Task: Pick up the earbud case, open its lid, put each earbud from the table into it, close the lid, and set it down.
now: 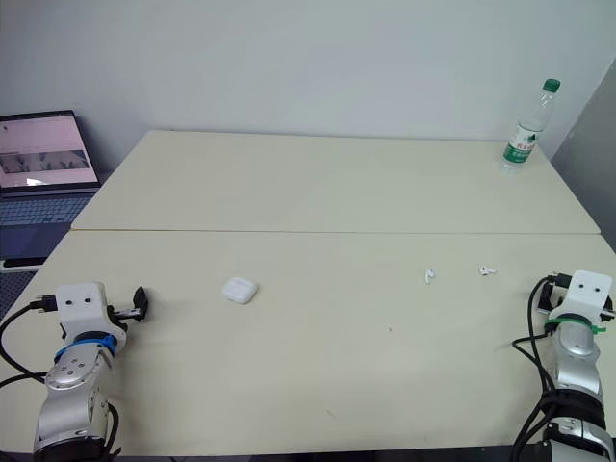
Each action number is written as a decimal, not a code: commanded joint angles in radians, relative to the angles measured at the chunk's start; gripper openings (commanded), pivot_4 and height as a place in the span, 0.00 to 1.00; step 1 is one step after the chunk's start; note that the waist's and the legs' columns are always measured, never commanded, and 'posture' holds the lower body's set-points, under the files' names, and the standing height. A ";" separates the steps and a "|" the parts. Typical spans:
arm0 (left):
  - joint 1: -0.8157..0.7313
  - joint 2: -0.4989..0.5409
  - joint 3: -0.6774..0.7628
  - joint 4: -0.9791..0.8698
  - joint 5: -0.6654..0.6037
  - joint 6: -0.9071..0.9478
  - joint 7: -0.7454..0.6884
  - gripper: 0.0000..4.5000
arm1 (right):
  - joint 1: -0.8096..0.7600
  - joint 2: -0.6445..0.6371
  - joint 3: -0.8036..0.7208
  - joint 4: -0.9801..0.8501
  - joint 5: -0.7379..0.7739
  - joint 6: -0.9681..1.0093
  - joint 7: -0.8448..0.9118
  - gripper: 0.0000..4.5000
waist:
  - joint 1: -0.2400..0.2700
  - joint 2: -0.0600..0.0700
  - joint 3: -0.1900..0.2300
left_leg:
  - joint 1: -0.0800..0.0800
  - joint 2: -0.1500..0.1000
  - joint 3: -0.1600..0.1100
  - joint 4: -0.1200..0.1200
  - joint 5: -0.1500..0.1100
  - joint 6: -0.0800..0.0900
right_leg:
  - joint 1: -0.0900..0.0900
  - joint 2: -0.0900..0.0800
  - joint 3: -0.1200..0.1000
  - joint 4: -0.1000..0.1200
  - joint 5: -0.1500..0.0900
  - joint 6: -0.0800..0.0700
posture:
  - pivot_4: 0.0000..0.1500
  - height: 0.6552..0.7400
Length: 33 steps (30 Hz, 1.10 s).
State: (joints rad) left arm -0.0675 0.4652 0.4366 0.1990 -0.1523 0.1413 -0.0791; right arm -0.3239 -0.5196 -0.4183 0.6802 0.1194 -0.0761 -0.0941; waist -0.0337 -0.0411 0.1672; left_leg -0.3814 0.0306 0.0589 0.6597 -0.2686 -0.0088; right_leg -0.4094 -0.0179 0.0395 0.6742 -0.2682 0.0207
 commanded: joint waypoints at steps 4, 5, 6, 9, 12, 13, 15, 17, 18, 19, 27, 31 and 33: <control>0.006 0.012 0.014 0.015 0.007 -0.015 0.001 0.99 | 0.004 -0.008 -0.016 -0.018 0.003 0.002 -0.016 1.00 | 0.000 0.000 0.000 | 0.000 0.000 0.000 0.000 0.000 0.000 | 0.000 0.000 0.000 0.000 0.000 0.000 | 1.00 1.00; 0.005 0.013 0.014 0.016 0.007 -0.016 0.002 0.99 | 0.004 -0.009 -0.016 -0.018 0.003 0.002 -0.016 1.00 | 0.000 0.000 0.000 | 0.000 0.000 0.000 0.000 0.000 0.000 | 0.000 0.000 0.000 0.000 0.000 0.000 | 1.00 1.00; 0.005 0.014 0.015 0.017 0.007 -0.018 0.001 0.99 | 0.004 -0.009 -0.016 -0.018 0.003 0.003 -0.017 1.00 | 0.000 0.000 0.000 | 0.000 0.000 0.000 0.000 0.000 0.000 | 0.000 0.000 0.000 0.000 0.000 0.000 | 1.00 1.00; 0.005 0.017 0.018 0.015 0.003 -0.022 -0.002 0.99 | 0.001 -0.009 -0.016 -0.016 0.003 0.000 -0.018 1.00 | 0.000 0.000 0.000 | 0.000 0.000 0.000 0.000 0.000 0.000 | 0.000 0.000 0.000 0.000 0.000 0.000 | 1.00 1.00; 0.010 0.018 0.026 0.000 -0.010 -0.021 -0.011 0.99 | 0.000 -0.009 -0.016 -0.020 0.003 0.000 -0.019 1.00 | 0.000 0.000 0.000 | 0.000 0.000 0.000 0.000 0.000 0.000 | 0.000 0.000 0.000 0.000 0.000 0.000 | 1.00 1.00; 0.014 0.019 0.029 -0.008 -0.014 -0.021 -0.017 0.99 | 0.000 -0.009 -0.016 -0.025 0.004 0.000 -0.018 1.00 | 0.000 0.000 0.000 | 0.000 0.000 0.000 0.000 0.000 0.000 | 0.000 0.000 0.000 0.000 0.000 0.000 | 1.00 1.00; 0.024 0.022 0.034 -0.026 -0.023 -0.016 -0.027 0.99 | 0.003 -0.007 -0.016 -0.037 0.005 0.002 -0.017 1.00 | 0.000 0.000 0.000 | 0.000 0.000 0.000 0.000 0.000 0.000 | 0.000 0.000 0.000 0.000 0.000 0.000 | 1.00 1.00; 0.030 0.030 0.044 -0.051 -0.040 -0.007 -0.044 0.99 | 0.010 -0.006 -0.018 -0.054 0.008 0.005 -0.014 1.00 | 0.000 0.000 0.000 | 0.000 0.000 0.000 0.000 0.000 0.000 | 0.000 0.000 0.000 0.000 0.000 0.000 | 1.00 1.00; 0.032 0.035 0.048 -0.062 -0.045 0.000 -0.048 0.99 | 0.014 -0.006 -0.020 -0.062 0.010 0.007 -0.013 1.00 | 0.000 0.000 0.000 | 0.000 0.000 0.000 0.000 0.000 0.000 | 0.000 0.000 0.000 0.000 0.000 0.000 | 1.00 1.00; 0.033 0.042 0.053 -0.081 -0.052 0.011 -0.055 0.99 | 0.020 -0.009 -0.024 -0.070 0.013 0.009 -0.010 1.00 | 0.000 0.000 0.000 | -0.001 0.000 0.000 0.000 0.000 0.000 | 0.000 0.000 0.000 0.000 0.000 0.000 | 1.00 1.00; 0.067 0.087 0.083 -0.268 -0.155 0.104 -0.157 0.99 | 0.060 -0.031 -0.041 -0.183 0.042 0.045 0.034 1.00 | 0.000 0.000 0.001 | -0.001 0.000 0.000 0.000 0.000 0.000 | -0.001 0.000 0.000 0.000 0.000 0.000 | 1.00 1.00; 0.115 0.129 0.049 -0.432 -0.255 0.201 -0.293 0.99 | 0.049 -0.050 0.011 -0.307 0.106 0.097 0.228 1.00 | -0.003 0.000 0.002 | -0.001 0.000 0.000 0.000 0.000 0.000 | -0.001 0.000 0.000 0.000 0.000 0.000 | 1.00 1.00; 0.133 0.155 0.026 -0.502 -0.292 0.256 -0.346 0.99 | 0.032 -0.059 0.045 -0.370 0.165 0.147 0.359 1.00 | -0.007 0.001 0.002 | -0.001 0.000 0.000 0.000 0.000 0.000 | -0.001 0.000 0.000 0.000 0.000 0.000 | 1.00 1.00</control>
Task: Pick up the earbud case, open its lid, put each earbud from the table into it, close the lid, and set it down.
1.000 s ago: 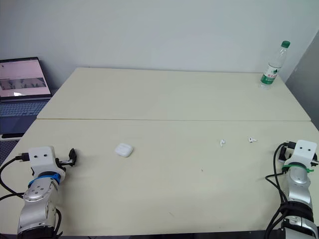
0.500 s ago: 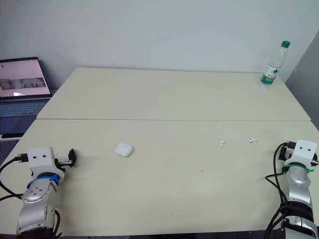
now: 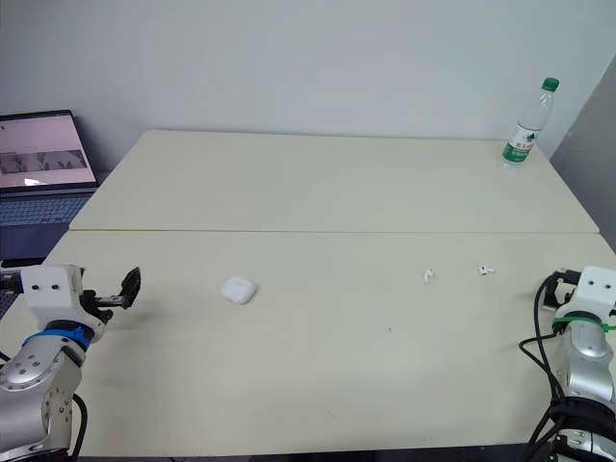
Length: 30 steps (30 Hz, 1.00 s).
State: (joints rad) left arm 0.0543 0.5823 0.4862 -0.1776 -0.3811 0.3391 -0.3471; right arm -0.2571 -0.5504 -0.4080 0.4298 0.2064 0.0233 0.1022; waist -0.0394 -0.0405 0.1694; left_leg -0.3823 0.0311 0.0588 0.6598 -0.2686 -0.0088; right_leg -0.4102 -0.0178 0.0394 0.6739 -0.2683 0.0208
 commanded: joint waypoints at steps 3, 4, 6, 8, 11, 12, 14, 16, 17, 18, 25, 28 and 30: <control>-0.014 0.062 -0.056 -0.196 -0.137 0.157 -0.117 0.99 | -0.058 -0.039 0.103 -0.242 0.175 0.149 0.353 1.00 | -0.001 0.001 0.001 | 0.000 0.000 -0.001 0.000 0.000 0.000 | 0.000 0.000 0.000 0.000 0.000 0.000 | 1.00 1.00; -0.032 0.071 -0.075 -0.216 -0.162 0.191 -0.134 0.99 | -0.068 -0.044 0.138 -0.291 0.211 0.189 0.426 1.00 | -0.001 0.001 0.001 | 0.000 0.000 -0.001 0.000 0.000 0.000 | 0.000 0.001 -0.001 0.000 0.000 0.000 | 1.00 1.00; -0.061 0.090 -0.118 -0.240 -0.190 0.250 -0.161 0.99 | -0.086 -0.053 0.199 -0.369 0.270 0.257 0.550 1.00 | 0.000 0.001 0.002 | 0.000 0.000 -0.002 0.000 0.000 0.000 | 0.000 0.001 -0.002 0.000 0.000 0.000 | 1.00 1.00; -0.083 0.101 -0.172 -0.249 -0.191 0.292 -0.182 0.99 | -0.101 -0.066 0.265 -0.444 0.331 0.336 0.673 1.00 | 0.002 0.001 0.002 | -0.001 0.000 -0.002 0.000 0.000 0.000 | 0.000 0.001 -0.002 0.000 0.000 0.000 | 1.00 1.00; -0.106 0.105 -0.232 -0.231 -0.176 0.323 -0.196 0.99 | -0.120 -0.089 0.347 -0.523 0.382 0.414 0.815 1.00 | 0.006 0.001 0.002 | -0.001 0.000 -0.003 0.000 0.000 0.001 | 0.000 0.001 -0.002 -0.001 0.000 0.000 | 1.00 1.00; -0.113 0.102 -0.245 -0.215 -0.170 0.332 -0.196 0.99 | -0.130 -0.095 0.370 -0.543 0.395 0.434 0.854 1.00 | 0.007 0.001 0.002 | -0.002 0.000 -0.003 0.000 -0.001 0.001 | 0.000 0.001 -0.002 -0.001 0.000 0.000 | 1.00 1.00; -0.118 0.105 -0.286 -0.172 -0.125 0.315 -0.201 0.99 | -0.158 -0.105 0.424 -0.585 0.412 0.466 0.931 1.00 | 0.007 0.001 0.003 | -0.003 0.000 -0.004 0.000 -0.001 0.001 | 0.000 0.000 -0.004 -0.002 0.000 0.000 | 1.00 1.00; -0.125 0.104 -0.312 -0.129 -0.080 0.286 -0.200 0.99 | -0.192 -0.103 0.457 -0.606 0.420 0.490 0.977 1.00 | 0.007 0.001 0.003 | -0.003 0.000 -0.004 0.000 -0.001 0.001 | -0.001 0.000 -0.004 -0.001 0.000 0.000 | 1.00 1.00; -0.130 0.101 -0.318 -0.115 -0.070 0.279 -0.202 0.99 | -0.207 -0.101 0.468 -0.614 0.424 0.502 0.992 1.00 | 0.007 0.001 0.003 | -0.003 0.000 -0.005 0.000 -0.001 0.001 | -0.001 0.000 -0.004 -0.001 0.000 0.000 | 1.00 1.00; -0.133 0.099 -0.321 -0.106 -0.064 0.277 -0.204 0.99 | -0.218 -0.100 0.475 -0.621 0.429 0.513 1.003 1.00 | 0.008 0.001 0.003 | -0.002 0.000 -0.005 0.000 -0.001 0.001 | -0.001 0.000 -0.004 -0.001 0.000 0.000 | 1.00 1.00; -0.143 0.080 -0.358 -0.033 -0.018 0.254 -0.225 0.99 | -0.280 -0.087 0.497 -0.668 0.455 0.571 1.043 1.00 | 0.010 0.000 0.003 | -0.004 -0.001 -0.006 0.001 -0.001 0.001 | -0.001 -0.001 -0.006 -0.002 0.000 -0.001 | 1.00 1.00; -0.153 0.069 -0.368 -0.011 -0.009 0.245 -0.232 0.99 | -0.295 -0.077 0.495 -0.667 0.458 0.580 1.037 1.00 | 0.010 0.000 0.003 | -0.006 -0.001 -0.007 0.001 -0.001 0.001 | -0.002 -0.001 -0.007 -0.002 0.000 -0.001 | 1.00 1.00; -0.161 0.061 -0.375 -0.001 -0.001 0.241 -0.234 0.99 | -0.299 -0.073 0.493 -0.663 0.456 0.583 1.035 1.00 | 0.010 0.000 0.003 | -0.008 -0.001 -0.009 0.001 -0.001 0.001 | -0.003 -0.001 -0.008 -0.002 0.000 -0.001 | 1.00 1.00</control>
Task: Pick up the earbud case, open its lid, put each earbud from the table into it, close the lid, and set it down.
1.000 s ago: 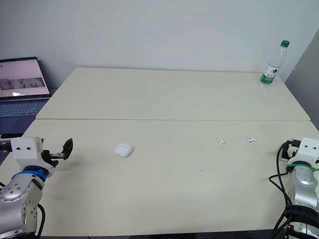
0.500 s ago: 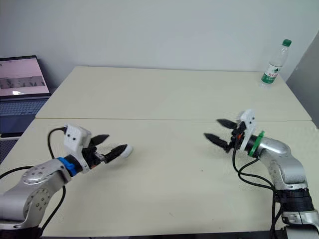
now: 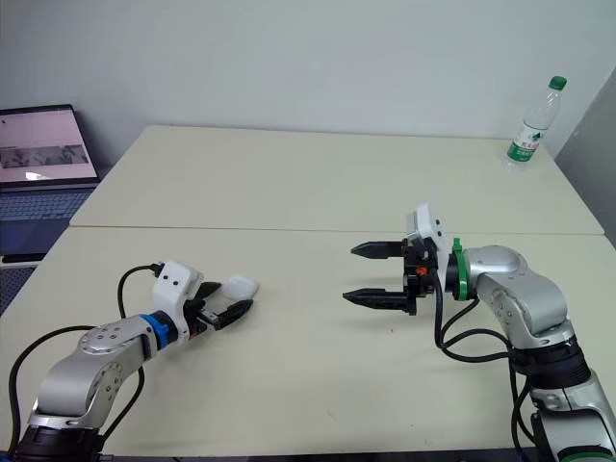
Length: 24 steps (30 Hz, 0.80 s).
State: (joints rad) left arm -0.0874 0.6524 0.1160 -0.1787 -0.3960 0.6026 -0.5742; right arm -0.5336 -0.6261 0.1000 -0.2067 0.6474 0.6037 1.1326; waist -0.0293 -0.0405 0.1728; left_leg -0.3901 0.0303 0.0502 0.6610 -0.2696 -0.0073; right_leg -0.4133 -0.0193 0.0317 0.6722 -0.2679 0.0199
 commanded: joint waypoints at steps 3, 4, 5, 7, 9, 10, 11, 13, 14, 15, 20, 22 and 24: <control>-0.038 -0.026 -0.011 0.022 0.032 -0.032 -0.001 0.99 | -0.019 0.003 -0.017 -0.027 0.011 0.003 0.007 1.00 | 0.000 0.000 0.000 | -0.001 0.000 -0.001 0.001 0.000 0.000 | -0.001 0.000 -0.001 0.000 0.000 0.000 | 1.00 1.00; -0.044 -0.031 -0.011 0.029 0.035 -0.034 0.000 0.99 | -0.016 0.002 -0.017 -0.027 0.008 0.001 0.009 1.00 | 0.000 0.000 0.000 | -0.002 0.000 -0.001 0.001 0.000 0.000 | -0.001 0.000 -0.001 0.000 0.000 0.000 | 1.00 1.00; -0.049 -0.037 -0.013 0.036 0.040 -0.037 0.000 0.99 | -0.013 0.001 -0.017 -0.028 0.006 0.000 0.010 1.00 | 0.001 0.000 0.000 | -0.003 0.000 -0.002 0.001 0.000 0.000 | -0.001 0.000 -0.002 0.000 0.000 0.000 | 1.00 1.00; -0.048 -0.043 -0.015 0.041 0.046 -0.040 -0.003 0.95 | -0.009 -0.002 -0.019 -0.029 0.003 -0.003 0.010 1.00 | 0.000 0.000 0.000 | -0.004 0.000 -0.003 0.001 0.000 0.000 | -0.002 0.000 -0.002 0.000 0.000 0.000 | 1.00 1.00; -0.038 -0.047 -0.010 0.037 0.048 -0.038 -0.005 0.87 | -0.009 -0.005 -0.023 -0.026 0.002 -0.004 0.009 1.00 | 0.000 0.000 0.000 | -0.004 0.000 -0.003 0.001 0.000 0.000 | -0.002 0.000 -0.003 0.000 0.000 0.000 | 1.00 1.00; -0.032 -0.049 -0.006 0.033 0.046 -0.036 -0.009 0.80 | -0.010 -0.006 -0.026 -0.025 0.003 -0.003 0.008 1.00 | 0.000 0.000 0.000 | -0.004 0.000 -0.004 0.001 0.000 0.000 | -0.002 0.000 -0.004 0.000 0.000 0.000 | 1.00 1.00; -0.026 -0.049 -0.002 0.028 0.045 -0.035 -0.011 0.73 | -0.011 -0.007 -0.029 -0.023 0.004 -0.002 0.007 1.00 | 0.000 0.000 0.000 | -0.005 0.000 -0.005 0.001 0.000 0.000 | -0.002 -0.001 -0.004 0.000 0.000 0.000 | 1.00 1.00; -0.017 -0.046 0.003 0.021 0.043 -0.034 -0.015 0.62 | -0.011 -0.010 -0.030 -0.017 0.000 -0.007 0.008 1.00 | 0.000 0.000 0.000 | -0.005 0.000 -0.006 0.001 0.000 0.000 | -0.002 -0.001 -0.006 0.000 0.000 0.000 | 1.00 1.00; -0.016 -0.044 0.004 0.019 0.044 -0.036 -0.016 0.62 | -0.011 -0.010 -0.030 -0.014 -0.002 -0.010 0.009 1.00 | 0.000 0.000 0.000 | -0.006 0.000 -0.007 0.002 0.000 0.000 | -0.002 -0.002 -0.008 0.000 0.000 -0.001 | 1.00 1.00; -0.015 -0.043 0.005 0.017 0.046 -0.041 -0.017 0.62 | -0.011 -0.010 -0.029 -0.011 -0.004 -0.012 0.009 1.00 | 0.000 0.000 0.000 | -0.006 0.000 -0.008 0.002 0.000 0.000 | -0.002 -0.002 -0.009 0.000 0.000 -0.001 | 1.00 1.00; -0.082 -0.005 -0.044 -0.007 0.181 -0.259 -0.016 0.62 | -0.017 0.008 -0.014 0.032 -0.035 -0.020 -0.014 1.00 | 0.002 0.000 0.000 | -0.008 0.000 -0.014 0.002 0.000 0.000 | -0.002 -0.002 -0.015 0.000 -0.001 -0.003 | 1.00 1.00; -0.128 0.031 -0.084 0.005 0.312 -0.514 -0.010 0.62 | -0.045 0.021 -0.007 0.058 -0.044 0.025 -0.047 1.00 | 0.004 0.000 0.000 | -0.009 0.000 -0.015 0.002 0.001 -0.001 | -0.002 -0.002 -0.016 0.001 0.000 -0.004 | 1.00 1.00; -0.180 0.075 -0.127 0.049 0.446 -0.832 0.002 0.62 | -0.082 0.042 0.002 0.084 -0.040 0.080 -0.080 1.00 | 0.006 0.001 0.000 | -0.009 -0.001 -0.015 0.003 0.001 -0.001 | -0.002 -0.002 -0.016 0.000 0.000 -0.006 | 1.00 1.00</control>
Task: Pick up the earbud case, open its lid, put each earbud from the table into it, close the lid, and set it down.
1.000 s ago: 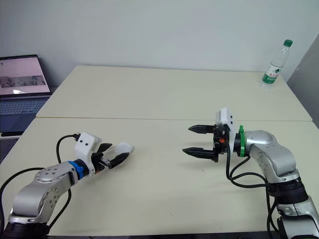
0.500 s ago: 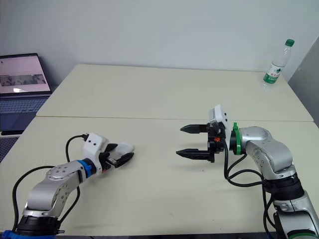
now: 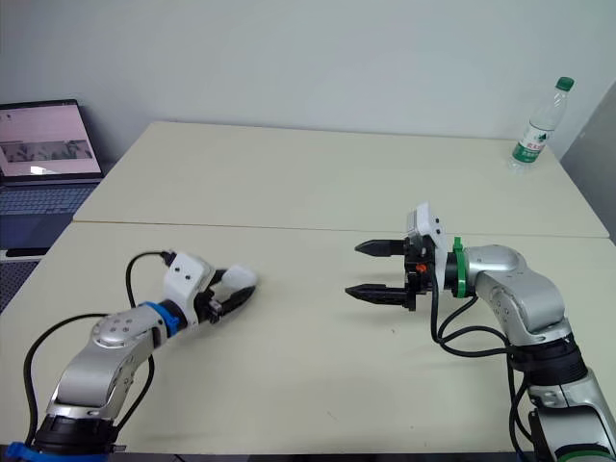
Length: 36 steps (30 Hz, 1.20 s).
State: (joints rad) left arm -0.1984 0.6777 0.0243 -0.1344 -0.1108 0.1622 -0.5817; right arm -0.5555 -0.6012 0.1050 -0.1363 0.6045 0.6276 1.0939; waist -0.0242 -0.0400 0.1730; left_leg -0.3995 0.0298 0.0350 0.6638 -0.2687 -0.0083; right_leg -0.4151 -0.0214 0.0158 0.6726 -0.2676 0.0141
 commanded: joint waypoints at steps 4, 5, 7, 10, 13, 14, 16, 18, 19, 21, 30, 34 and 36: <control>-0.155 0.067 -0.077 0.145 0.254 -0.792 0.029 0.62 | -0.143 0.091 -0.019 0.035 0.068 0.177 -0.094 1.00 | -0.003 0.003 -0.001 | 0.001 0.000 0.003 -0.001 0.000 0.000 | 0.000 -0.001 0.001 -0.001 0.001 -0.002 | 1.00 1.00; -0.174 0.064 -0.081 0.180 0.266 -0.862 0.037 0.62 | -0.157 0.104 -0.019 0.034 0.078 0.197 -0.099 1.00 | -0.003 0.003 -0.001 | 0.001 0.000 0.003 -0.001 0.000 0.000 | 0.000 -0.001 0.001 -0.001 0.001 -0.002 | 1.00 1.00; -0.222 0.059 -0.090 0.247 0.279 -0.978 0.050 0.62 | -0.181 0.133 -0.009 0.033 0.081 0.223 -0.111 1.00 | -0.002 0.003 -0.001 | -0.002 0.000 0.003 -0.001 0.000 0.000 | -0.004 -0.001 0.000 0.000 0.001 -0.002 | 1.00 1.00; -0.284 0.055 -0.109 0.332 0.301 -1.096 0.060 0.62 | -0.200 0.172 -0.008 0.020 0.117 0.284 -0.120 1.00 | -0.002 0.003 -0.001 | -0.003 0.000 0.002 -0.001 0.000 0.000 | -0.005 -0.001 -0.002 0.001 0.001 -0.002 | 1.00 1.00; -0.325 0.044 -0.126 0.384 0.306 -1.156 0.064 0.62 | -0.198 0.206 0.008 -0.001 0.110 0.292 -0.139 1.00 | -0.002 0.003 -0.001 | -0.003 -0.001 0.003 0.000 0.000 0.000 | -0.005 -0.001 -0.001 0.001 0.001 -0.002 | 1.00 1.00; -0.337 0.038 -0.131 0.394 0.312 -1.171 0.067 0.62 | -0.203 0.231 0.014 0.007 0.099 0.294 -0.167 1.00 | -0.002 0.003 -0.001 | -0.003 -0.001 0.003 0.000 0.000 0.000 | -0.005 -0.002 -0.001 0.002 0.001 -0.002 | 1.00 1.00; -0.352 0.029 -0.139 0.405 0.324 -1.189 0.069 0.62 | -0.209 0.269 0.018 0.019 0.085 0.293 -0.205 1.00 | -0.003 0.003 -0.001 | -0.003 -0.001 0.003 0.000 0.000 0.000 | -0.005 -0.001 -0.001 0.003 0.001 -0.002 | 1.00 1.00; -0.359 0.025 -0.145 0.411 0.331 -1.200 0.070 0.62 | -0.216 0.306 0.008 0.029 0.083 0.297 -0.245 1.00 | -0.005 0.003 -0.001 | -0.003 0.000 0.003 0.001 0.000 0.000 | -0.005 -0.001 -0.002 0.004 0.001 -0.002 | 1.00 1.00; -0.361 0.023 -0.146 0.412 0.332 -1.204 0.071 0.62 | -0.219 0.319 0.002 0.031 0.089 0.302 -0.258 1.00 | -0.005 0.003 -0.001 | -0.003 0.000 0.003 0.001 0.000 0.000 | -0.005 -0.001 -0.002 0.005 0.001 -0.002 | 1.00 1.00; -0.363 0.021 -0.147 0.412 0.336 -1.208 0.073 0.62 | -0.226 0.336 -0.002 0.031 0.098 0.311 -0.275 1.00 | -0.005 0.003 -0.001 | -0.003 0.000 0.003 0.001 0.000 0.000 | -0.006 -0.001 -0.002 0.006 0.001 -0.002 | 1.00 1.00; -0.384 0.020 -0.147 0.419 0.346 -1.215 0.086 0.62 | -0.236 0.335 0.036 0.053 0.059 0.284 -0.270 1.00 | -0.005 0.003 -0.001 | -0.003 0.000 0.003 0.002 0.000 0.001 | -0.005 -0.001 -0.002 0.006 0.001 -0.002 | 1.00 1.00; -0.387 0.019 -0.152 0.418 0.344 -1.219 0.087 0.62 | -0.247 0.351 0.025 0.070 0.055 0.277 -0.284 0.78 | -0.005 0.003 -0.001 | -0.002 0.000 0.003 0.002 0.000 0.001 | -0.005 0.000 -0.002 0.006 0.001 -0.002 | 1.00 1.00; -0.389 0.018 -0.154 0.418 0.343 -1.220 0.086 0.62 | -0.251 0.355 0.023 0.076 0.053 0.274 -0.285 0.62 | -0.005 0.003 -0.001 | -0.002 0.000 0.003 0.002 0.000 0.001 | -0.005 0.000 -0.002 0.007 0.001 -0.002 | 1.00 1.00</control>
State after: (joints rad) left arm -0.5651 0.6986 -0.1319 0.2895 0.2399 -1.0411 -0.5122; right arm -0.7745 -0.2523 0.1424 -0.0422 0.6526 0.9226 0.8054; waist -0.0294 -0.0369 0.1723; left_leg -0.4020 0.0297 0.0377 0.6661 -0.2683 -0.0078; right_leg -0.4204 -0.0219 0.0138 0.6792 -0.2668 0.0125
